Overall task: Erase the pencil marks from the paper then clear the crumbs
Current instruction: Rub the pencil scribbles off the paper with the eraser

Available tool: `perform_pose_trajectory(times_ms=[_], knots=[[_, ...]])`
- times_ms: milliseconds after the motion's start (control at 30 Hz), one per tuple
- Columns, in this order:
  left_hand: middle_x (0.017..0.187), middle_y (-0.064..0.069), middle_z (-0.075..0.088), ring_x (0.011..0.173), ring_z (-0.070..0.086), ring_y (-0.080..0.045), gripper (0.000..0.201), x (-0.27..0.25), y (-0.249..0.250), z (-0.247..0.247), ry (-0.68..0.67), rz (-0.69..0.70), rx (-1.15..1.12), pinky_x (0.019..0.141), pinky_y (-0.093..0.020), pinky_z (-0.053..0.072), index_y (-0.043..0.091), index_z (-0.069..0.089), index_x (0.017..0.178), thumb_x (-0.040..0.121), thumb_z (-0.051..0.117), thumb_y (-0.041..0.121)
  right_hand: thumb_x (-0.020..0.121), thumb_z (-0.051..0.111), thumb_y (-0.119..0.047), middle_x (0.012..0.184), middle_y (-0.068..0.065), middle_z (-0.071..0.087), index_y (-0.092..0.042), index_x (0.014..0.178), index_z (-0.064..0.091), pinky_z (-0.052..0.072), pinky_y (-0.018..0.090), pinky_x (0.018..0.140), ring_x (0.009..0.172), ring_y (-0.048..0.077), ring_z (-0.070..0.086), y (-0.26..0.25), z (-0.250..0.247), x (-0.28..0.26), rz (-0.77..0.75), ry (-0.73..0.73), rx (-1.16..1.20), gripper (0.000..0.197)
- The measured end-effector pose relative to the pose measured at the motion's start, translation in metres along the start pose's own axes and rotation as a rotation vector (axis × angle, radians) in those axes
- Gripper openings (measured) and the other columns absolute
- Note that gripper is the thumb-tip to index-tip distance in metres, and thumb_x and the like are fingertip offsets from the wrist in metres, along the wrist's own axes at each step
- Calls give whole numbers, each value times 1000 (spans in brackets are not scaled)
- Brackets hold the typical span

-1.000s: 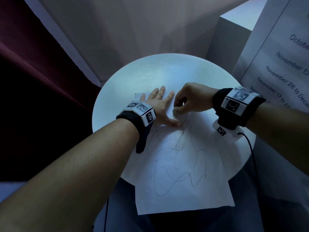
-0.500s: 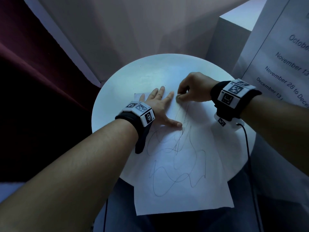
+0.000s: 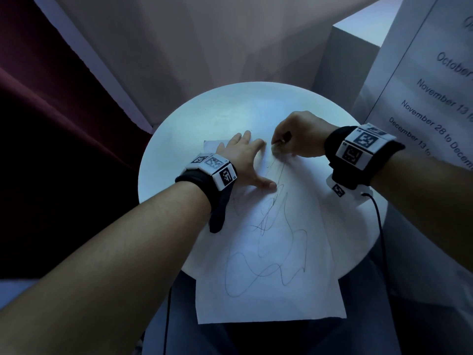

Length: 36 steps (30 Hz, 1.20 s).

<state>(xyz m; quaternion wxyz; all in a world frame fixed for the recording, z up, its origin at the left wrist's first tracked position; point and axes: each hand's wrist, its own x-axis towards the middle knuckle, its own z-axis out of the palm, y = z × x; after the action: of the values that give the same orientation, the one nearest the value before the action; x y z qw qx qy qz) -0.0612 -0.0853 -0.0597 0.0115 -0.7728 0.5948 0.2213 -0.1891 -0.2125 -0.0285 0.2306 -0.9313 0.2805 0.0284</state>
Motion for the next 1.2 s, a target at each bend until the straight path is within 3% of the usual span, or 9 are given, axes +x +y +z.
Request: perform_pose_trajectory(times_ms=[67, 167, 300, 467, 667, 833, 967, 1133, 1200], knots=[[166, -8, -10, 152, -9, -27, 123, 0, 3, 3, -68, -40, 21, 119, -59, 6, 39, 5, 156, 58, 63, 87, 79, 70, -13, 74, 0, 65, -17, 87, 75, 53, 31, 72, 73, 20, 62, -1, 3, 0, -8, 30, -15, 11], [164, -7, -23, 151, -19, -27, 132, 2, 4, 8, -108, -60, 10, 119, -59, -4, 46, -13, 153, 51, 54, 97, 76, 70, -14, 75, -3, 64, -19, 85, 75, 49, 27, 70, 76, 21, 61, -3, 10, -5, -49, 36, -43, 11], [163, -6, -25, 150, -21, -26, 128, 3, 3, 10, -109, -51, 1, 118, -59, -7, 49, -13, 152, 53, 54, 97, 75, 75, -20, 79, -6, 69, -22, 83, 77, 50, 26, 72, 74, 14, 60, -9, 6, -11, -107, -89, -82, 9], [162, -4, -29, 149, -24, -25, 132, 4, 4, 9, -126, -72, 35, 118, -59, -8, 45, -17, 152, 53, 52, 98, 74, 71, -23, 83, -6, 72, -28, 80, 75, 55, 36, 78, 82, 20, 65, -5, -3, 0, -17, 45, -81, 8], [161, -4, -30, 150, -23, -26, 130, 8, 3, 9, -133, -72, 24, 117, -60, -8, 49, -16, 151, 52, 51, 99, 74, 74, -19, 66, -16, 63, -26, 76, 73, 47, 23, 63, 64, 6, 58, -19, 2, -16, -105, -168, -69, 7], [160, -3, -32, 149, -25, -25, 133, 6, 5, 7, -149, -88, 41, 117, -60, -8, 46, -19, 151, 52, 52, 98, 75, 71, -23, 79, -3, 72, -25, 78, 75, 56, 34, 74, 79, 19, 66, -5, 0, -2, -26, 49, -21, 5], [161, -3, -31, 149, -24, -26, 131, 8, 2, 9, -142, -76, 24, 116, -61, -9, 49, -19, 150, 51, 53, 98, 75, 73, -20, 58, -17, 61, -21, 76, 75, 41, 11, 54, 56, -2, 55, -15, 10, -19, -107, -120, -7, 3], [160, -3, -33, 148, -26, -25, 133, 6, 5, 7, -159, -82, 31, 117, -61, -9, 47, -21, 150, 51, 51, 99, 75, 76, -30, 80, -6, 72, -28, 78, 75, 55, 33, 76, 78, 15, 66, 2, -3, -2, 9, 13, -3, 3], [160, -2, -33, 148, -27, -24, 132, 6, 5, 7, -158, -81, 29, 117, -60, -10, 46, -21, 150, 52, 51, 99, 74, 76, -28, 78, -6, 72, -28, 74, 74, 56, 35, 75, 77, 16, 66, 3, -2, -1, 16, 35, 11, 2]])
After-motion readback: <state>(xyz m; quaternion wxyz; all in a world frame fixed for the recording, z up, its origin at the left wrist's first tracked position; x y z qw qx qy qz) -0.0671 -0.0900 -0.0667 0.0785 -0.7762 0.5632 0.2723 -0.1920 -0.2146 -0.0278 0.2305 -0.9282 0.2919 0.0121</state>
